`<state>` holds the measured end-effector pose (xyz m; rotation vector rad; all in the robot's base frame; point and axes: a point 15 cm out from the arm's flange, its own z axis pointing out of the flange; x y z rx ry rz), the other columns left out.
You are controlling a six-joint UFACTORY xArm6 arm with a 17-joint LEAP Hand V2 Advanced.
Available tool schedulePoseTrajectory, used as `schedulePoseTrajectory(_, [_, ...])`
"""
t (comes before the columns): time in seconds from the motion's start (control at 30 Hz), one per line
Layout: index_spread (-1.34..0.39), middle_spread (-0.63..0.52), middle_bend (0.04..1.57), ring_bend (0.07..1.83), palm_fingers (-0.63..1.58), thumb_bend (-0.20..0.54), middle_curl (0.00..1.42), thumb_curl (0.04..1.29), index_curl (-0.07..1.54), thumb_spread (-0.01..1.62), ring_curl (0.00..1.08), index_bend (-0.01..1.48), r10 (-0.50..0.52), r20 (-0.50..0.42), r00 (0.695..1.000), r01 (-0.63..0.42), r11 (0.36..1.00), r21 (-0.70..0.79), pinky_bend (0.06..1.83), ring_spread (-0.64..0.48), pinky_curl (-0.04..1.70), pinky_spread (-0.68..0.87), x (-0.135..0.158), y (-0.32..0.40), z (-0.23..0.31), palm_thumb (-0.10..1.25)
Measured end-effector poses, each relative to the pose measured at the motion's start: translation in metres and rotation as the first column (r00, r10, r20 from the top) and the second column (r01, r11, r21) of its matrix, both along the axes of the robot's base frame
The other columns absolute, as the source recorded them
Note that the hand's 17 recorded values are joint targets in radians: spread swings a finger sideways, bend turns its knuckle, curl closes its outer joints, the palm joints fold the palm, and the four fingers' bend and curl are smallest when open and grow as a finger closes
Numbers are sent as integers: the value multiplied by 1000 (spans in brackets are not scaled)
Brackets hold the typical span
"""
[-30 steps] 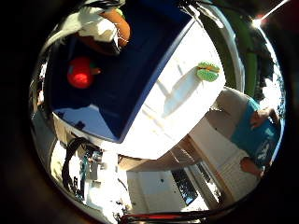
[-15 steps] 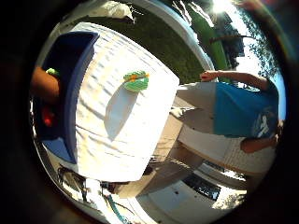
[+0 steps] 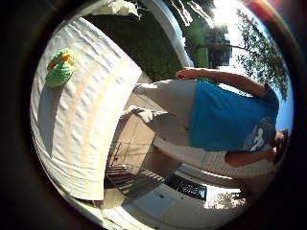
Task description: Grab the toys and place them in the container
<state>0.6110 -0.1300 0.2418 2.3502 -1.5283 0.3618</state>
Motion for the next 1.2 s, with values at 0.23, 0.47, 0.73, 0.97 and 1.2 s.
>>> schedulePoseTrajectory(0.23, [-107, 81, 169, 356, 148, -22, 312, 284, 263, 1006, 320, 157, 0, 4, 1000, 0, 1000, 7, 576, 280, 290, 485, 11, -2, -30, 228])
schedulePoseTrajectory(0.47, [-85, 61, 185, 368, 212, -14, 330, 297, 271, 1047, 321, 181, -4, 21, 1000, 4, 1000, 7, 565, 275, 269, 497, 21, -1, -52, 344])
schedulePoseTrajectory(0.73, [-119, -10, 213, 540, 577, 1, 352, 313, 284, 1090, 351, 172, 12, -1, 1000, -12, 997, -79, 623, 263, 242, 519, 23, 2, -67, 499])
schedulePoseTrajectory(0.97, [-246, -80, 545, 954, 1088, 1, 489, 333, 208, 1113, 480, 85, 47, -47, 998, -54, 987, -153, 783, 158, 293, 483, 19, 10, -72, 607])
schedulePoseTrajectory(1.2, [-470, -173, 934, 1220, 1103, -13, 743, 373, 116, 1097, 689, 219, 54, -19, 998, -57, 988, -146, 1195, 7, 514, 400, 18, 10, -37, 728])
